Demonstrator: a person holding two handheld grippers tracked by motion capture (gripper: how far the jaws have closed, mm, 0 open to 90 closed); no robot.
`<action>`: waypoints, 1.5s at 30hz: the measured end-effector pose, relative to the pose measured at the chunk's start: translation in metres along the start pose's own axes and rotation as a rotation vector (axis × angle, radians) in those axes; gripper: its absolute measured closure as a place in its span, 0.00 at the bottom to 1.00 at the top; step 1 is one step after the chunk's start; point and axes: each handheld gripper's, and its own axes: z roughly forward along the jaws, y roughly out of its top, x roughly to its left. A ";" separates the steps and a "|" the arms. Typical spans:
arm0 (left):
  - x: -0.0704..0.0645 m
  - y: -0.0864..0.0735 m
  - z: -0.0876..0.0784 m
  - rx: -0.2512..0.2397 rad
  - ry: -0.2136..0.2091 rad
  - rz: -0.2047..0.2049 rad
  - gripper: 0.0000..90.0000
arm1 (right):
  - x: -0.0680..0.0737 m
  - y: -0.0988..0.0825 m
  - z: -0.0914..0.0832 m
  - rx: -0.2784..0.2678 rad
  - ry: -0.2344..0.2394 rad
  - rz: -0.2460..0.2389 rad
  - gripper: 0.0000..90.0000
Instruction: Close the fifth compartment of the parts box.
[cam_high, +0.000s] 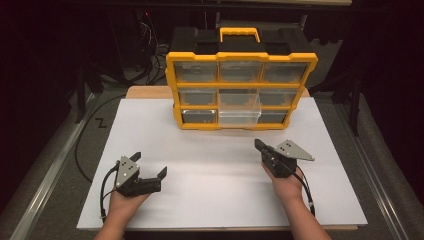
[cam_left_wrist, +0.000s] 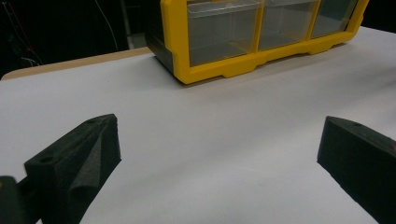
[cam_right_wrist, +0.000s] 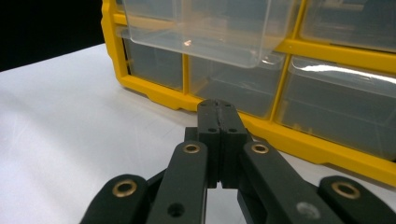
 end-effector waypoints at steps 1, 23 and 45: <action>0.000 0.000 0.000 0.000 0.000 0.000 0.00 | 0.001 0.001 0.000 -0.002 0.000 0.002 1.00; 0.000 0.000 0.000 -0.008 -0.009 -0.007 0.00 | 0.018 0.027 0.022 -0.046 0.010 0.010 1.00; 0.001 0.000 0.000 -0.010 -0.010 -0.006 0.00 | 0.022 0.056 0.028 -0.055 -0.028 -0.008 1.00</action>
